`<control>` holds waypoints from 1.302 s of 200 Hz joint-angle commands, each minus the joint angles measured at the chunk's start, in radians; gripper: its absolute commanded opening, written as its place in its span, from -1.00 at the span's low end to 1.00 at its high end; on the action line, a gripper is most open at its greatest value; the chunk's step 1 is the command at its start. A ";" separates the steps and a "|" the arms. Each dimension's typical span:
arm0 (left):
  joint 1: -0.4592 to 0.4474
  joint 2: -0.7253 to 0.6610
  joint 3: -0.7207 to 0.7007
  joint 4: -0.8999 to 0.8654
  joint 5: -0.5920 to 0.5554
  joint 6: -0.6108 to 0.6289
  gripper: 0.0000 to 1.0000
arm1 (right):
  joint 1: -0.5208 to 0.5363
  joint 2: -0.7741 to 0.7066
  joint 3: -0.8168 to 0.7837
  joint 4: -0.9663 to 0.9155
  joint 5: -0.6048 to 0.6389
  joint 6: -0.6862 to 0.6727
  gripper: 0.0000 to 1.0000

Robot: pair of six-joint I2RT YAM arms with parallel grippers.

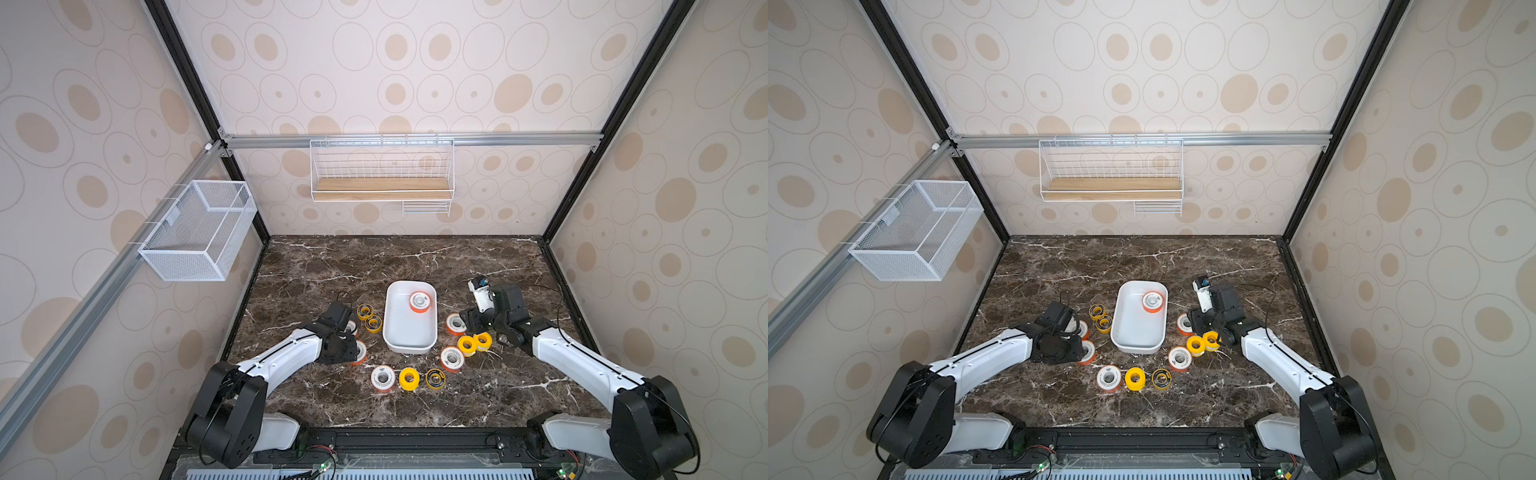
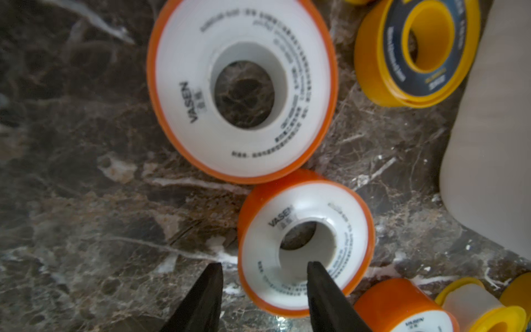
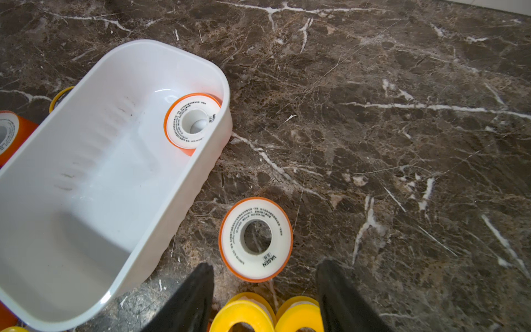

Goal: Put the sealing tape into the storage box
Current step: Pick up the sealing tape at the center of the board.

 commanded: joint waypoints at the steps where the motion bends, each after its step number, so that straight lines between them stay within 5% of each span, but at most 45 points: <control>1: -0.016 0.036 0.042 -0.010 -0.054 0.020 -0.07 | -0.004 0.018 0.012 -0.002 0.005 0.000 0.25; 140: -0.027 0.124 0.037 0.001 -0.124 -0.016 -0.38 | -0.004 0.077 0.038 -0.014 -0.047 -0.006 0.28; 172: -0.027 0.081 0.035 -0.018 -0.150 -0.020 -0.57 | -0.004 0.109 0.055 -0.012 -0.131 -0.007 0.29; 260: -0.040 -0.114 0.136 -0.104 -0.148 -0.014 -0.57 | -0.004 0.255 0.134 0.016 -0.402 0.002 0.17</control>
